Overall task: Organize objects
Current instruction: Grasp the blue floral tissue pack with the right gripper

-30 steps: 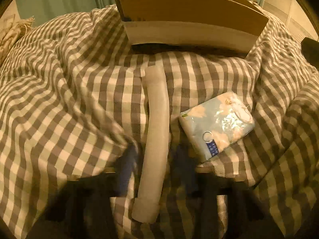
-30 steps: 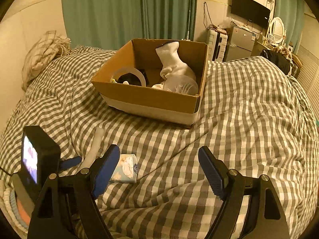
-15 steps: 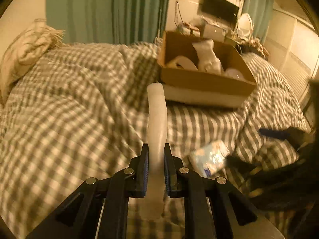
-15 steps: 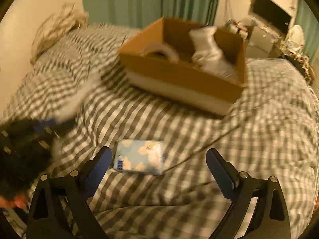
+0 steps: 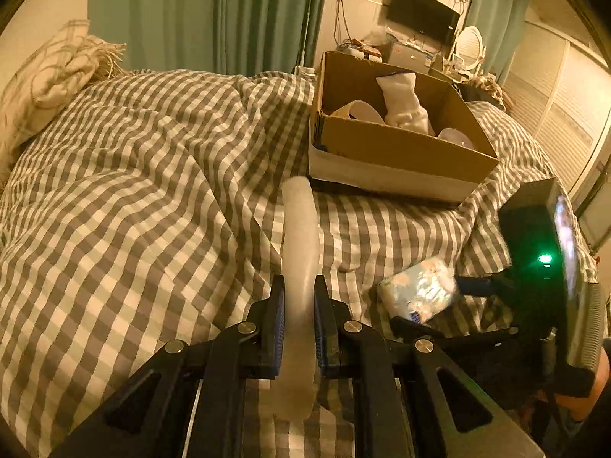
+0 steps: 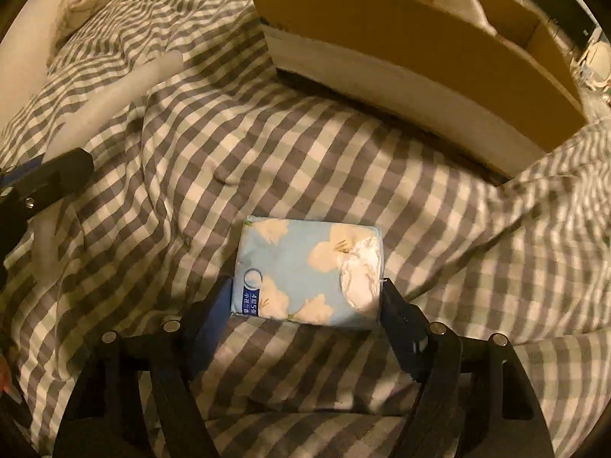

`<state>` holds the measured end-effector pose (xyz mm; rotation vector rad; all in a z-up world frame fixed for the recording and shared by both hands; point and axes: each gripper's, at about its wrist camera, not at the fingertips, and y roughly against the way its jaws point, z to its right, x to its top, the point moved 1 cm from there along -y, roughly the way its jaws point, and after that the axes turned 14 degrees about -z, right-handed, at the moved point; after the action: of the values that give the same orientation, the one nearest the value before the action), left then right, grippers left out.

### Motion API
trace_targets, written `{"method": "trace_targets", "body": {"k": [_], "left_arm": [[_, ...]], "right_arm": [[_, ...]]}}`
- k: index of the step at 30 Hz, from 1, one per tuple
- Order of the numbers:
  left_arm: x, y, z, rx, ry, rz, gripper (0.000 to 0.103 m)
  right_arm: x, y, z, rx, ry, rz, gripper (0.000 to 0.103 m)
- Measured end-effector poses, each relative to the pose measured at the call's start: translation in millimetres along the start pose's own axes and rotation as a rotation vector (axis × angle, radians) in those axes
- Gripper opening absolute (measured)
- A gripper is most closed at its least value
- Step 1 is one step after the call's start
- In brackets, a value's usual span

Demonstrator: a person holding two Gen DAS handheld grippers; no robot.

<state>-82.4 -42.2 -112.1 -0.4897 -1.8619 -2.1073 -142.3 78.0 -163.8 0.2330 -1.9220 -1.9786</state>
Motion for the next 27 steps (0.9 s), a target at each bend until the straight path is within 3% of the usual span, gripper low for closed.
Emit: {"method": "trace_targets", "body": {"k": [4,9,15,21,27], "left_arm": [[-5.2,3.7,6.3,0.019,-0.015,-0.011,0.013],[-9.1,30.9,19.6,0.0,-0.037,0.017,0.013],[17.3,65.8,44.6,-0.028,-0.105,0.064,0.013],[71.2,91.1,77.0,0.015,-0.199,0.151,0.013],[142.1,88.4,95.1,0.014,-0.244,0.22,0.013]], "right_arm": [[-13.3,29.0,-4.6,-0.031,0.009,0.095,0.074],[-39.1,76.1,5.9,0.001,-0.033,0.205,0.074],[-54.5,134.2,23.7,0.014,-0.077,0.343,0.074],[-28.6,194.5,58.0,-0.047,-0.09,0.466,0.074],[26.5,228.2,93.3,-0.091,-0.113,0.523,0.074]]}}
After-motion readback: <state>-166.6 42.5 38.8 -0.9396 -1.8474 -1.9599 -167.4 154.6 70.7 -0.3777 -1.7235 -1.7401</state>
